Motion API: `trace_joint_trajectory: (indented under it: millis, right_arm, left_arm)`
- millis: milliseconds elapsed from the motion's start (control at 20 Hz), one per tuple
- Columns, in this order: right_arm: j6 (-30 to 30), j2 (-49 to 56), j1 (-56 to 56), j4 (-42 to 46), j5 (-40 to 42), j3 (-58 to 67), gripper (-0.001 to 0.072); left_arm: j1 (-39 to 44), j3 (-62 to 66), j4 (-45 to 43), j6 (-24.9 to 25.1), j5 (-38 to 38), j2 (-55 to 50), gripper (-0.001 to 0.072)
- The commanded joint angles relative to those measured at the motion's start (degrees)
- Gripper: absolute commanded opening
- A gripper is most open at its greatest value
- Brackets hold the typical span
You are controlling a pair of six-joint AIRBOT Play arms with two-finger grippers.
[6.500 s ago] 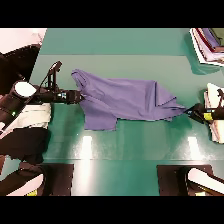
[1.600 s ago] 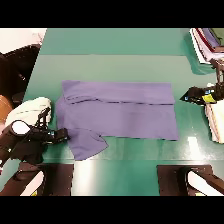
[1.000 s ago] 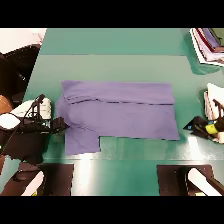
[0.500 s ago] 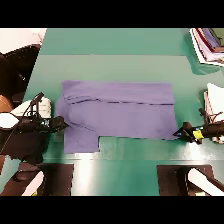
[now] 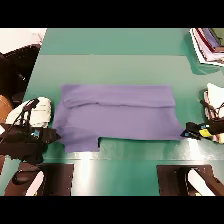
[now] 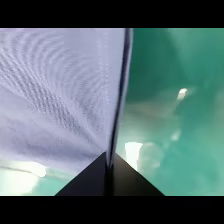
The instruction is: Fold the shirts.
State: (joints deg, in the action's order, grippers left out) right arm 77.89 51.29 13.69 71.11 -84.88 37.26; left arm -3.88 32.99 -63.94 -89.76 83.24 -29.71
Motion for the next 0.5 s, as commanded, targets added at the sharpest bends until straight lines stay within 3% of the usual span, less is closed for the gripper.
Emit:
trace_joint_trajectory:
  millis: [0,150,450]
  right_arm:
    - [0.1,-8.5,-0.3,4.5,-6.0,2.6,0.0012]
    - [0.8,-7.5,-1.3,3.9,-4.7,8.0,0.0011]
    - [0.9,13.5,-9.3,2.0,4.7,22.8,0.0011]
  left_arm:
    - [0.0,2.4,2.8,-2.4,8.7,4.7,0.0023]
    - [0.0,6.8,1.0,-1.5,1.6,1.5,0.0023]
    - [0.0,13.0,-1.2,4.9,-20.0,-18.8,0.0025]
